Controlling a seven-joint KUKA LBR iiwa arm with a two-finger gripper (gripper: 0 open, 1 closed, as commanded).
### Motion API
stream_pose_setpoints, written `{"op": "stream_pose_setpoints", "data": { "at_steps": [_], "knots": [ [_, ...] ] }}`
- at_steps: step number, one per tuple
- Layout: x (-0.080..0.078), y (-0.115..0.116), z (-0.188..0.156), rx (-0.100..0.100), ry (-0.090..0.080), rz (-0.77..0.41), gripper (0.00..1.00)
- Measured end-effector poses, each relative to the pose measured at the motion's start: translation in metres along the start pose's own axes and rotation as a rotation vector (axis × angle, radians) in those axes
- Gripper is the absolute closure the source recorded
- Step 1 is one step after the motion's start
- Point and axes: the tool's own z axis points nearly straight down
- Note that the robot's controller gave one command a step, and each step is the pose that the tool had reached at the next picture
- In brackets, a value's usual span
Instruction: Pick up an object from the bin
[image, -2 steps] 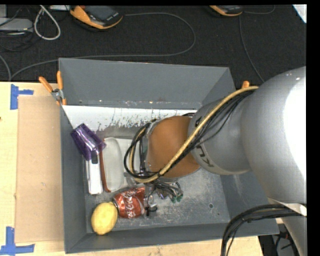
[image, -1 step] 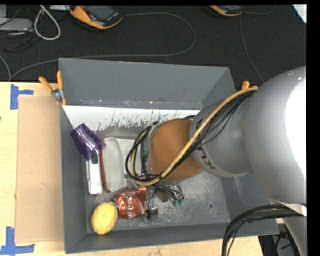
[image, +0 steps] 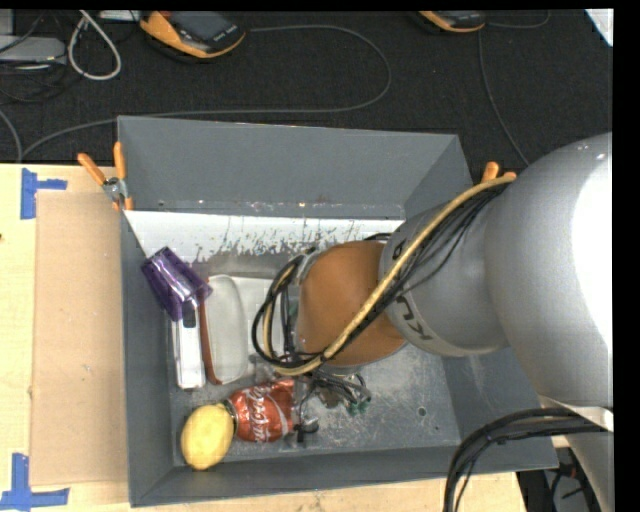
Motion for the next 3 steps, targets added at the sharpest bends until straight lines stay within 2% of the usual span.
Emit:
{"op": "stream_pose_setpoints", "data": {
  "at_steps": [1,2,3],
  "knots": [
    [0.011,-0.006,0.001,-0.001,0.002,-0.107,1.00],
    [0.011,-0.006,0.001,-0.001,0.002,-0.108,1.00],
    [0.012,0.012,0.001,-0.003,0.006,-0.109,1.00]
  ]
}}
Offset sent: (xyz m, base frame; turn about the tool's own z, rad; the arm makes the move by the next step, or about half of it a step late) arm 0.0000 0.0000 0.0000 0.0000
